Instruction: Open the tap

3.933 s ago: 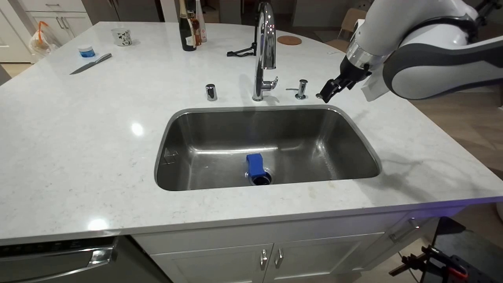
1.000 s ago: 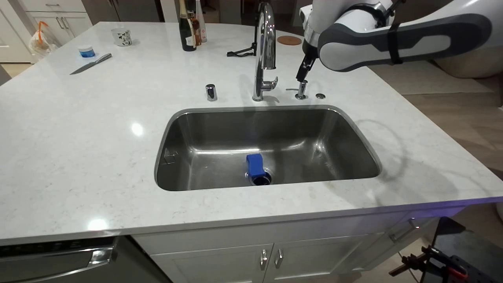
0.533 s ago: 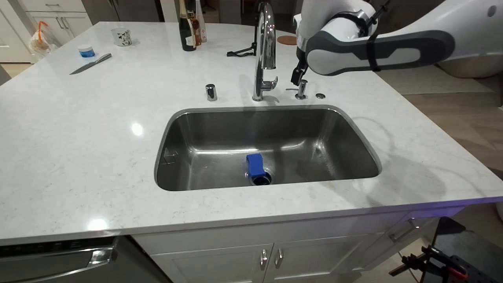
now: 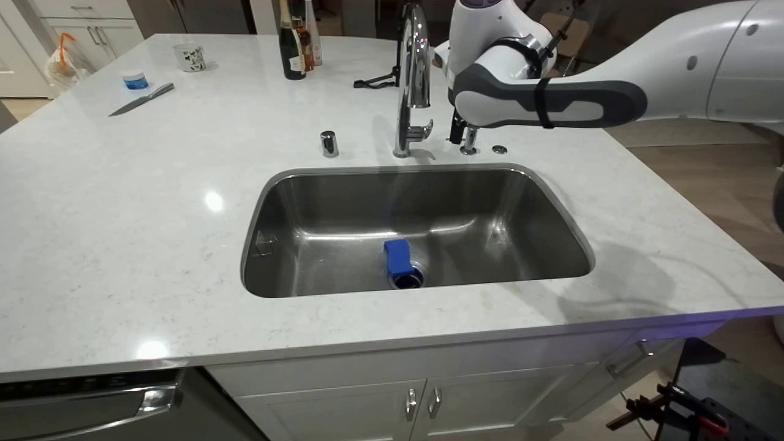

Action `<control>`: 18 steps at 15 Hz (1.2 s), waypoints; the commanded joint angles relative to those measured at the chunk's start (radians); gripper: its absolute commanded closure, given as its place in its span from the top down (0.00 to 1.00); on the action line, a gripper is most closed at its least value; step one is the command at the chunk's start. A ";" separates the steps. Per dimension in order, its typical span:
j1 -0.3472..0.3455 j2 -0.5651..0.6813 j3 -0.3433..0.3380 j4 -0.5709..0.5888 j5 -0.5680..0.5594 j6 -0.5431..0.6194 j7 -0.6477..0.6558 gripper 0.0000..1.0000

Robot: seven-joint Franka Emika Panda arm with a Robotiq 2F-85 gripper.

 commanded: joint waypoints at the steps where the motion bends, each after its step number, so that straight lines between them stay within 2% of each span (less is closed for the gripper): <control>1: -0.023 0.062 0.015 0.138 0.002 -0.059 -0.207 1.00; 4: -0.026 0.089 0.000 0.195 0.005 -0.062 -0.300 1.00; 5: -0.024 0.049 0.004 0.108 0.000 -0.021 -0.240 1.00; 10: -0.027 0.068 0.003 0.144 0.000 -0.028 -0.268 1.00; 14: 0.001 0.149 -0.042 0.248 0.002 -0.081 -0.154 1.00; 18: 0.007 0.214 -0.049 0.309 -0.003 -0.041 -0.109 1.00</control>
